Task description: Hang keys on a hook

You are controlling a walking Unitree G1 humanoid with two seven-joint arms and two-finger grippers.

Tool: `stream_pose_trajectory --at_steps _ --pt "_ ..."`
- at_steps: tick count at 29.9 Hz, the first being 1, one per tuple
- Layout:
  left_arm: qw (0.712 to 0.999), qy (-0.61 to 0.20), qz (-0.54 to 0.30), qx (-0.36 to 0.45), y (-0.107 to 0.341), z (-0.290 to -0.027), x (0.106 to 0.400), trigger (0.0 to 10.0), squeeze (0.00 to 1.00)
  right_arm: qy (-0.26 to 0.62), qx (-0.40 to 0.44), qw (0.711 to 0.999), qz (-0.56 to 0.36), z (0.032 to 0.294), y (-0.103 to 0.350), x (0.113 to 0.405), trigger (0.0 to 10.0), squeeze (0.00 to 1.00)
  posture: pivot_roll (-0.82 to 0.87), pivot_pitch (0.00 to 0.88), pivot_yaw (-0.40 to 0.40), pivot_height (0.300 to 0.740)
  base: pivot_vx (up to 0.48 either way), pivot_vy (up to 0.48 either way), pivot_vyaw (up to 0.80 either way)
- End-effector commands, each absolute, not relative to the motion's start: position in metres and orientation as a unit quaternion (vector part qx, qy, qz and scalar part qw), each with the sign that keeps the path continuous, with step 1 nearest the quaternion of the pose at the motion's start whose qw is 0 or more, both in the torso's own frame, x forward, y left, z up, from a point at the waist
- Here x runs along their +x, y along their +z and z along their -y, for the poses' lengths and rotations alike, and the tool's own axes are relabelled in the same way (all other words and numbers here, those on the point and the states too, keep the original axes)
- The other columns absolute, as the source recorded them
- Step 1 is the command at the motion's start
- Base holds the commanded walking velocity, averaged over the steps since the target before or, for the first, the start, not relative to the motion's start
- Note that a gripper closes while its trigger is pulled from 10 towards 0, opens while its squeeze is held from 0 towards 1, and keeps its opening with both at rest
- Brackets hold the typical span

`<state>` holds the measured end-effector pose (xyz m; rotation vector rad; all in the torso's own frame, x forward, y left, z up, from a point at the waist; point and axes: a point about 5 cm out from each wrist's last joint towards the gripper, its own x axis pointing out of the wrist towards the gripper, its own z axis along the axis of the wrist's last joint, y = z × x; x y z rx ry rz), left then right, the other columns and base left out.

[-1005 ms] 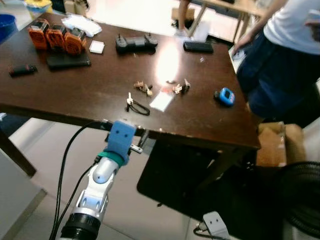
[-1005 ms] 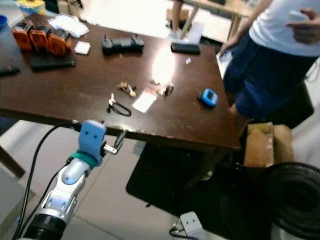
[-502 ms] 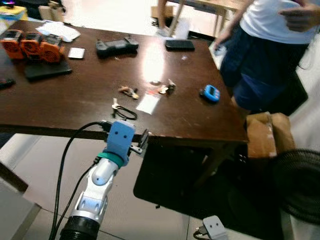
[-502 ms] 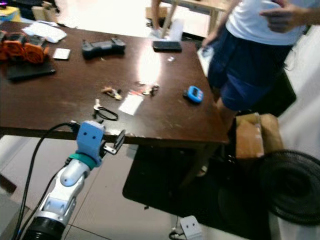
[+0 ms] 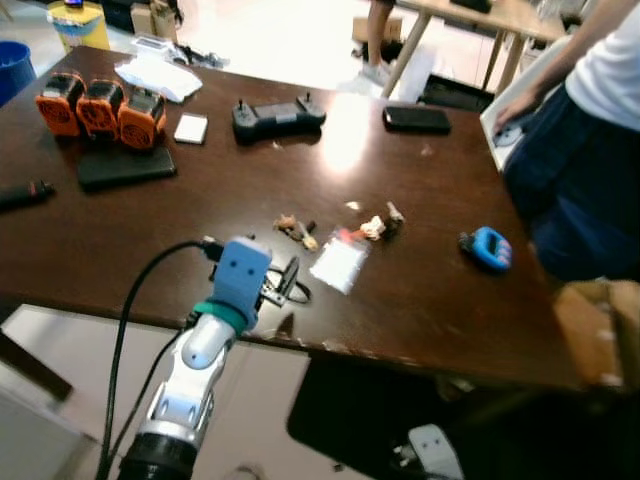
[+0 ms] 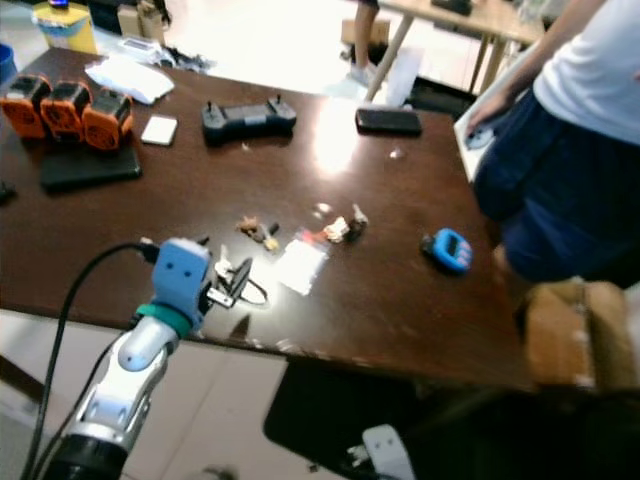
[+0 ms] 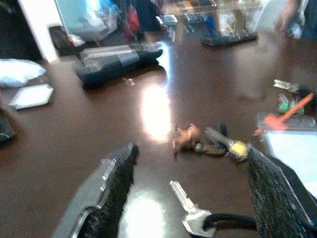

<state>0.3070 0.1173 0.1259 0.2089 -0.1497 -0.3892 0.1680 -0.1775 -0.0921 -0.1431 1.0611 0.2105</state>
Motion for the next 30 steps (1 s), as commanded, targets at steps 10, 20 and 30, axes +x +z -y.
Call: stream_pose_trajectory --at_steps 10,20,30 --pt "0.966 -0.221 -0.012 0.131 0.105 -0.122 0.300 10.0 0.00 0.093 -0.071 0.843 -0.525 0.186 -0.097 0.154 10.0 0.00 0.19 0.077 -0.036 0.740 0.000 0.000 0.00" --pt "0.946 -0.259 -0.105 0.165 0.091 -0.139 0.290 10.0 0.00 0.095 -0.076 0.840 -0.528 0.187 -0.098 0.152 10.0 0.00 0.19 0.080 -0.039 0.740 0.000 0.000 0.00" --pt "0.917 -0.322 -0.152 0.182 0.080 -0.138 0.277 10.0 0.00 0.098 -0.082 0.840 -0.528 0.187 -0.098 0.153 10.0 0.00 0.19 0.076 -0.041 0.740 0.000 0.000 0.00"
